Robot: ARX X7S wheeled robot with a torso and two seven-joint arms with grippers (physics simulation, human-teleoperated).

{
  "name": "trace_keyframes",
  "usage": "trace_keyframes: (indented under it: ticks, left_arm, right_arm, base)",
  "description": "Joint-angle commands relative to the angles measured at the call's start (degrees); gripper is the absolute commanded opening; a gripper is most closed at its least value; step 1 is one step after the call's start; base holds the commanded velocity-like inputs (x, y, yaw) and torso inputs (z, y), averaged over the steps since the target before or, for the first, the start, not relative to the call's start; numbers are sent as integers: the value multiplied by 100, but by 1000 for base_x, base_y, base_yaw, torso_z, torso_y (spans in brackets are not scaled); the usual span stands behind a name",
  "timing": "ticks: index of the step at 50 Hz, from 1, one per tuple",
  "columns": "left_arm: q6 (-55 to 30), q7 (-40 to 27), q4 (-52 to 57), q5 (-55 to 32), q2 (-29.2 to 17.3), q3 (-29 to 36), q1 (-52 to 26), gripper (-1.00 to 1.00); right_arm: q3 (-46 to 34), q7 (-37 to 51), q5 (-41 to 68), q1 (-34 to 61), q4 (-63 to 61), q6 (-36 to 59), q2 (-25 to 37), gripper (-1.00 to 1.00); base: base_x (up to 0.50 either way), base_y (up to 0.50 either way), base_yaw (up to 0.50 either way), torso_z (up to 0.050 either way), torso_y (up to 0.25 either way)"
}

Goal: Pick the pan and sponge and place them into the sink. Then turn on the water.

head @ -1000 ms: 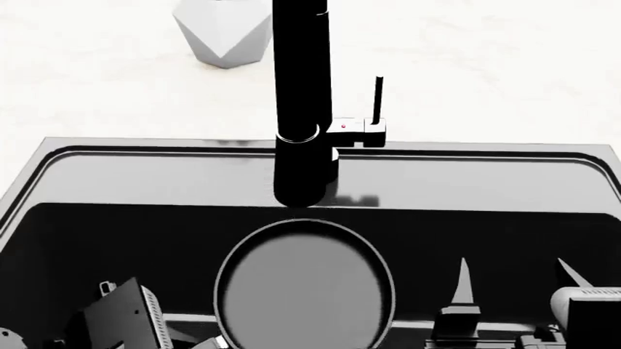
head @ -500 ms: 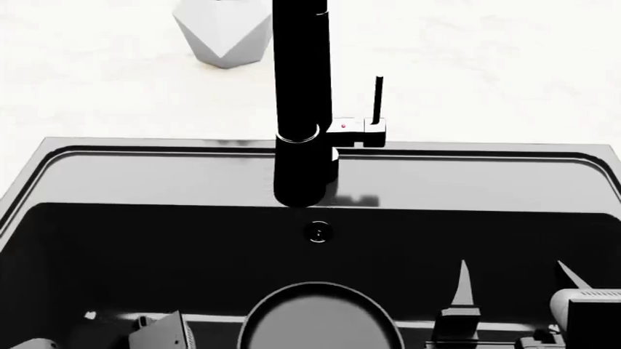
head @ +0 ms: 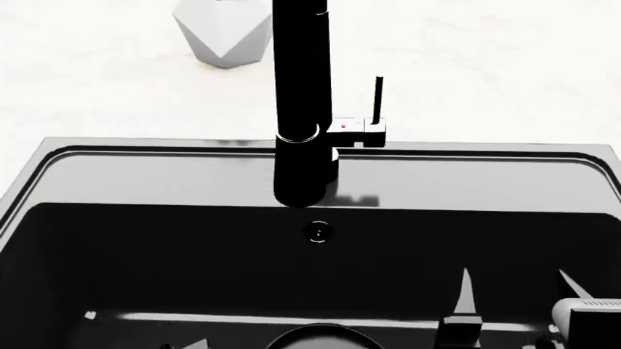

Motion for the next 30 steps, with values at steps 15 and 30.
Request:
trace_keyframes:
  ticks: [15,30]
  left_arm:
    - [498,-66,-779,28,351,57,-33,-100]
    - [433,-30,-583,15,220,105,21,100]
  right_arm:
    - [3,-16,-14,-81,36,-54,-3,100]
    - [-26,0,32,24,20,28,28,100]
  base:
    - [0,0,0,1,0]
    - [0,0,0,0,0]
